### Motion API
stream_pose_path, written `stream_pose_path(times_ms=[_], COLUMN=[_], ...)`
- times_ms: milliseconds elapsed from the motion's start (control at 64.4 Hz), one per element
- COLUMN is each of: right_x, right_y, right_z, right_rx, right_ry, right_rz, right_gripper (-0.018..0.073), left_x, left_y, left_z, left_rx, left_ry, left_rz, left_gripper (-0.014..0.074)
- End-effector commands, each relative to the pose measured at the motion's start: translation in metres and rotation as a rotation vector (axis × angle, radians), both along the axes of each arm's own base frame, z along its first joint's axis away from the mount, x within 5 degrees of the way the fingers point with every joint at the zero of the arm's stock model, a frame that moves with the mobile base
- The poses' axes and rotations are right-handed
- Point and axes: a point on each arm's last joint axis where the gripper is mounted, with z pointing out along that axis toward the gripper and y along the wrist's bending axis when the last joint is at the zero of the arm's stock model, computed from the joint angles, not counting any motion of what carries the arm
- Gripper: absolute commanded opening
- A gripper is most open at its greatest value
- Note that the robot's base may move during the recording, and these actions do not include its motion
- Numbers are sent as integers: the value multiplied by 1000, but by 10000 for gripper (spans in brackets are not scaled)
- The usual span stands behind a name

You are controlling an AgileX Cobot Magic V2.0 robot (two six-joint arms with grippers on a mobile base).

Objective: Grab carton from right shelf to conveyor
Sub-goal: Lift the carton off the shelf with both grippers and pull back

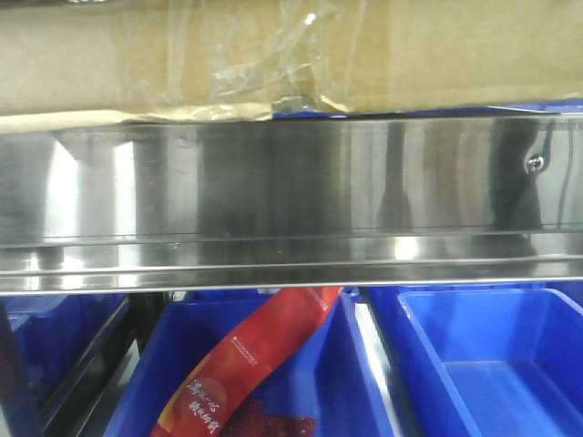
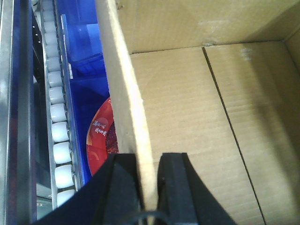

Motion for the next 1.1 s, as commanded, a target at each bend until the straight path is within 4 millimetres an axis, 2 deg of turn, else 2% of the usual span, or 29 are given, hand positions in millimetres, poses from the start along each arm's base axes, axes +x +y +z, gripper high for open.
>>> stream_pose_path(times_ms=[0, 1087], right_x=[-5, -5], right_y=[3, 3], right_z=[12, 12], right_rx=[79, 79], right_ry=[-81, -81], right_rz=[31, 31], right_gripper=[-66, -66], left_x=[-3, -3], left_y=[-3, -3], left_z=[4, 4], left_rx=[-37, -37], left_ry=[-26, -26], left_rz=[-24, -24], left_gripper=[-8, -8])
